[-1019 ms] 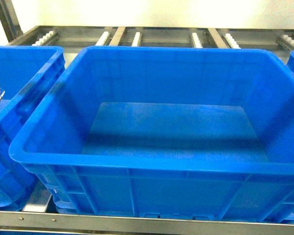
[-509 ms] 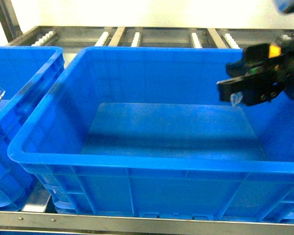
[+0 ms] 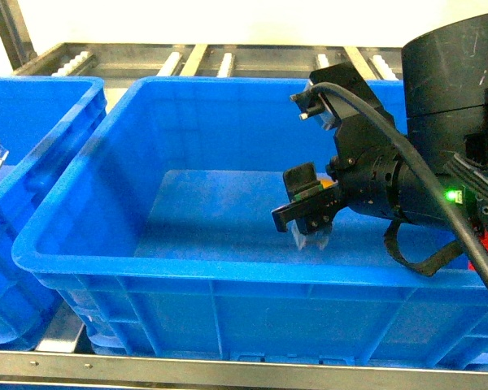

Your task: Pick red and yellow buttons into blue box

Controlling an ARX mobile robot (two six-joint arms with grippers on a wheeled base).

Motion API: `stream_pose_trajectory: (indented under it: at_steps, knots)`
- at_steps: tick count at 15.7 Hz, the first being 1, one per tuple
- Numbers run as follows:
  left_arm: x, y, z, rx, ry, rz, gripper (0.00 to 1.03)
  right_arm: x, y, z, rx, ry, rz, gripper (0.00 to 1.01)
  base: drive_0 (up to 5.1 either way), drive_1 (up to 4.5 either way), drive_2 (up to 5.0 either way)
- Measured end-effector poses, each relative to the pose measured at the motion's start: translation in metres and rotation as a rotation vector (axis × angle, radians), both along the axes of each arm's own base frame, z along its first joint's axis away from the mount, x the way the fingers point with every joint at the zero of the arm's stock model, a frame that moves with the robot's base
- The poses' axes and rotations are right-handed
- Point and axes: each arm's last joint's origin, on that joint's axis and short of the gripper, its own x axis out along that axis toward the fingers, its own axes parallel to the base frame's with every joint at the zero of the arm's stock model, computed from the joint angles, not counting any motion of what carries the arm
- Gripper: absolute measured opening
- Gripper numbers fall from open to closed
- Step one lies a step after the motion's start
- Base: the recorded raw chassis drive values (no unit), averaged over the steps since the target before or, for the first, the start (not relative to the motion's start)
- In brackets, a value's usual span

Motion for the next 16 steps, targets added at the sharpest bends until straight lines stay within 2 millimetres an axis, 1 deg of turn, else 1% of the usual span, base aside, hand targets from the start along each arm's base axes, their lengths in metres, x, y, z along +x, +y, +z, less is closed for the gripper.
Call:
stream_pose_trajectory:
  at_steps: [1, 3, 4, 6, 7, 9, 11, 13, 14, 15, 16]
  knots:
    - [0.0, 0.0, 0.0, 0.0, 0.0, 0.0, 0.23, -0.001, -0.001, 0.002, 0.004, -0.022, -0.013, 0.73, 0.0, 0.0, 0.0]
    - [0.0, 0.0, 0.0, 0.0, 0.0, 0.0, 0.23, -0.01, -0.012, 0.006, 0.018, -0.027, -0.04, 0.98, 0.0, 0.0, 0.0]
    - [0.0, 0.0, 0.0, 0.0, 0.0, 0.001, 0.23, -0.016, -0.021, 0.012, 0.032, -0.052, -0.06, 0.99, 0.0, 0.0, 0.0]
    - [0.0, 0.0, 0.0, 0.0, 0.0, 0.0, 0.23, -0.034, -0.053, 0.036, 0.066, -0.122, -0.141, 0.98, 0.0, 0.0, 0.0]
    - [0.0, 0.0, 0.0, 0.0, 0.0, 0.0, 0.23, -0.052, -0.072, 0.047, 0.084, -0.15, -0.184, 0.98, 0.0, 0.0, 0.0]
    - [0.0, 0.0, 0.0, 0.0, 0.0, 0.0, 0.23, -0.091, -0.103, 0.063, 0.101, -0.177, -0.232, 0.98, 0.0, 0.0, 0.0]
    - [0.0, 0.0, 0.0, 0.0, 0.0, 0.001, 0.23, -0.14, -0.144, 0.077, 0.13, -0.262, -0.368, 0.98, 0.0, 0.0, 0.0]
    - [0.0, 0.0, 0.0, 0.0, 0.0, -0.002, 0.23, -0.185, -0.175, 0.078, 0.172, -0.277, -0.513, 0.98, 0.0, 0.0, 0.0]
    - [0.0, 0.0, 0.0, 0.0, 0.0, -0.001, 0.23, -0.207, -0.183, 0.073, 0.183, -0.286, -0.585, 0.98, 0.0, 0.0, 0.0]
    - [0.0, 0.0, 0.0, 0.0, 0.0, 0.0, 0.23, -0.226, -0.183, 0.062, 0.18, -0.273, -0.631, 0.98, 0.0, 0.0, 0.0]
    - [0.0, 0.0, 0.0, 0.0, 0.0, 0.0, 0.23, -0.237, -0.18, 0.051, 0.182, -0.26, -0.643, 0.98, 0.0, 0.0, 0.0]
